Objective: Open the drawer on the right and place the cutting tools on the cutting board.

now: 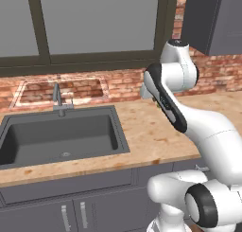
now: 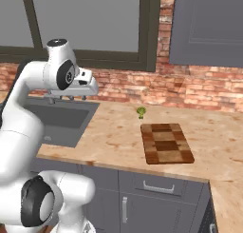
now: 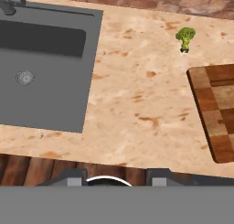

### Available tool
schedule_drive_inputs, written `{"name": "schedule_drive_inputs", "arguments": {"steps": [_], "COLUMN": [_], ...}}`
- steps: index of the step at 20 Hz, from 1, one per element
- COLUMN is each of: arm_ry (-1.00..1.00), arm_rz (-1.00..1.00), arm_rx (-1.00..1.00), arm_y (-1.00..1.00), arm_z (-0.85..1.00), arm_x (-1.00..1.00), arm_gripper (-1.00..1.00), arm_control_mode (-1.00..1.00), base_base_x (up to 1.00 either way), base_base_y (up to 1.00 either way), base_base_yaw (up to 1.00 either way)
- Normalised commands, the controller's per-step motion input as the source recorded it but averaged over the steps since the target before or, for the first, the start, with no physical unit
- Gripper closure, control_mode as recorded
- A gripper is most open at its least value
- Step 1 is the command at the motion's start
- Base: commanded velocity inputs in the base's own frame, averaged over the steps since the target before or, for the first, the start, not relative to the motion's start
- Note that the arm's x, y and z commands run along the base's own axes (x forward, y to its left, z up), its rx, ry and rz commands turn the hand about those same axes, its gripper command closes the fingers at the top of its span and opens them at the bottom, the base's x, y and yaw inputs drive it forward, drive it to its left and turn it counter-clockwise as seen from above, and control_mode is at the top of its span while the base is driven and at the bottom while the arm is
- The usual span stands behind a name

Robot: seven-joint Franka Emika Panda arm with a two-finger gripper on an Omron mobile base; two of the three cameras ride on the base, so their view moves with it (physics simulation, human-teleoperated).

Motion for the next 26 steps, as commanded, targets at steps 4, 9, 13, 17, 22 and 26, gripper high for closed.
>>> {"name": "schedule_drive_inputs", "arguments": {"steps": [4,9,13,17,22,26], "arm_ry": [-0.14,-0.19,-0.11,-0.04,0.0,0.03], "arm_rz": [0.0,-0.01,-0.03,-0.07,-0.15,-0.16], "arm_rx": [0.0,0.07,0.09,0.11,0.19,0.32], "arm_y": [-0.23,-0.6,-0.55,-0.44,-0.43,-0.37], "arm_z": [-0.06,-0.21,-0.16,-0.25,-0.23,-0.16], "arm_x": [-0.3,-0.51,-0.5,-0.49,-0.32,-0.29], "arm_gripper": [-1.0,-1.0,-1.0,-1.0,-1.0,-1.0], "arm_control_mode": [-1.0,-1.0,-1.0,-1.0,-1.0,-1.0], "base_base_x": [0.0,0.0,0.0,0.0,0.0,0.0], "base_base_y": [0.0,0.0,0.0,0.0,0.0,0.0], "base_base_yaw": [0.0,0.0,0.0,0.0,0.0,0.0]}}
